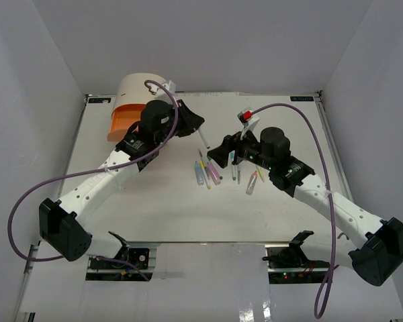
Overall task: Sort the stationery into containers
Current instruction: Place the pen in the drawer.
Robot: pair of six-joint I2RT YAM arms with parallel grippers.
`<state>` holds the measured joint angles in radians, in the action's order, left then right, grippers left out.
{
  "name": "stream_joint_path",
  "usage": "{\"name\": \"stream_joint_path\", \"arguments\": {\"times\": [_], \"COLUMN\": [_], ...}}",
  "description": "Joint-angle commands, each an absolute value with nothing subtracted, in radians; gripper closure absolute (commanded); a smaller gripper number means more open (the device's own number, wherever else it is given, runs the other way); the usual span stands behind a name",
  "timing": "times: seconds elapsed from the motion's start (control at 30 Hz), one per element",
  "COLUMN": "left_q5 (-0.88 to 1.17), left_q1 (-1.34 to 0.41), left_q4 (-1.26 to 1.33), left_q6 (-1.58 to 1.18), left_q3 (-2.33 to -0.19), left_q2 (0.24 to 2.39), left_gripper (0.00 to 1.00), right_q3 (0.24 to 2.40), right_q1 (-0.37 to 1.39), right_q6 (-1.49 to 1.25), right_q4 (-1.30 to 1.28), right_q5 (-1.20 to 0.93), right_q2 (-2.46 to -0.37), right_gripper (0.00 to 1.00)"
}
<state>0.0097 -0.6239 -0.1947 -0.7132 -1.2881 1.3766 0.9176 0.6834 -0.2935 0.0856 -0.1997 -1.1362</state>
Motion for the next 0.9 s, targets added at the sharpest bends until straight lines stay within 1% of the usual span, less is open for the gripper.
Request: {"name": "stream_joint_path", "arguments": {"times": [0.0, 0.07, 0.17, 0.33, 0.5, 0.53, 0.67, 0.73, 0.83, 0.87], "left_q5": [-0.130, -0.133, -0.133, -0.115, -0.092, -0.089, -0.057, -0.054, -0.049, -0.049], "left_q1": [-0.562, -0.476, -0.342, -0.162, -0.078, -0.066, -0.060, -0.060, -0.057, -0.057], "left_q4": [-0.218, -0.242, -0.245, -0.238, -0.201, -0.186, -0.178, -0.169, -0.169, -0.169], "left_q6": [-0.678, -0.690, -0.715, -0.741, -0.785, -0.799, -0.810, -0.815, -0.816, -0.815], "left_q3": [-1.299, -1.301, -1.281, -1.259, -1.223, -1.218, -1.223, -1.220, -1.223, -1.224], "left_q2": [1.287, 1.261, 1.224, 1.215, 1.238, 1.247, 1.292, 1.308, 1.324, 1.327], "left_gripper": [0.97, 0.97, 0.97, 0.95, 0.92, 0.88, 0.82, 0.76, 0.71, 0.67], "right_q3": [0.893, 0.876, 0.848, 0.804, 0.778, 0.773, 0.759, 0.755, 0.749, 0.747], "right_q1": [0.687, 0.687, 0.687, 0.686, 0.686, 0.686, 0.686, 0.686, 0.686, 0.686], "right_q6": [-0.236, -0.224, -0.209, -0.193, -0.184, -0.183, -0.175, -0.175, -0.166, -0.164], "right_q4": [0.049, 0.029, 0.002, -0.052, -0.057, -0.058, -0.060, -0.061, -0.064, -0.064], "right_q5": [-0.125, -0.103, -0.068, -0.028, -0.009, -0.008, -0.005, -0.005, 0.049, 0.060], "right_q2": [-1.068, -1.040, -1.014, -0.991, -0.979, -0.980, -0.989, -0.996, -1.005, -1.006], "right_gripper": [0.13, 0.06, 0.02, 0.02, 0.03, 0.03, 0.03, 0.03, 0.03, 0.03]}}
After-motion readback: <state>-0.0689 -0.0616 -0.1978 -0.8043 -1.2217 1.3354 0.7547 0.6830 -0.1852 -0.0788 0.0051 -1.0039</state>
